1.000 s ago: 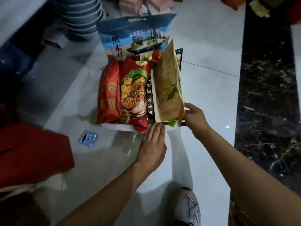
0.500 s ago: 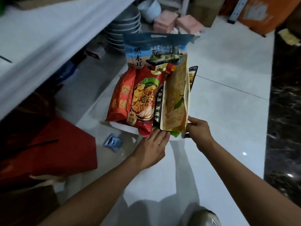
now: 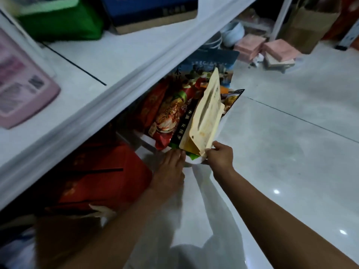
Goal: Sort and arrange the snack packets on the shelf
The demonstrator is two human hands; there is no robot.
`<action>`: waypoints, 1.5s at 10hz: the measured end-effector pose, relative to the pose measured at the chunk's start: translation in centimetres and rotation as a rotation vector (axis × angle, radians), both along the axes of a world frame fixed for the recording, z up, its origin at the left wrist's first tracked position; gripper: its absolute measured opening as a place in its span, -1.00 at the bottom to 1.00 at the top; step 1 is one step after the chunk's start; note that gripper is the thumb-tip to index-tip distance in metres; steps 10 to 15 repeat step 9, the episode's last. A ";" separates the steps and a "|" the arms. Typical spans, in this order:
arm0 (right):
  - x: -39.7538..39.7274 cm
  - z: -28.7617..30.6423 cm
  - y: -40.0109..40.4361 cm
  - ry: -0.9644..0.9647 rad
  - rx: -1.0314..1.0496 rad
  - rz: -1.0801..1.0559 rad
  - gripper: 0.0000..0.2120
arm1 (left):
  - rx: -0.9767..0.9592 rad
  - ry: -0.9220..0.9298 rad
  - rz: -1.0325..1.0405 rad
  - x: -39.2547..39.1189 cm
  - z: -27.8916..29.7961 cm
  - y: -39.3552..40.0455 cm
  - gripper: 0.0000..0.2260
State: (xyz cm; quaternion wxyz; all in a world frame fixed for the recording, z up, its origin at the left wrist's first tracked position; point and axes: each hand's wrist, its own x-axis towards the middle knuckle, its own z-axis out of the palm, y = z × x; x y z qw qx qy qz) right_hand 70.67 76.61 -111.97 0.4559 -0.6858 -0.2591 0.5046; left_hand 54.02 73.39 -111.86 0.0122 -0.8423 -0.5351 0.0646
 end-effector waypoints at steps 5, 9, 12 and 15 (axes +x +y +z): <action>-11.0 -1.6 10.0 0.098 0.052 0.132 -0.96 | -0.243 0.196 0.317 -4.1 -1.2 1.8 -0.24; -9.1 -0.2 11.6 -0.251 -0.062 0.683 -0.41 | -0.273 0.190 0.203 -5.0 -4.1 2.1 -0.34; -9.1 -0.2 11.6 -0.251 -0.062 0.683 -0.41 | -0.273 0.190 0.203 -5.0 -4.1 2.1 -0.34; -9.1 -0.2 11.6 -0.251 -0.062 0.683 -0.41 | -0.273 0.190 0.203 -5.0 -4.1 2.1 -0.34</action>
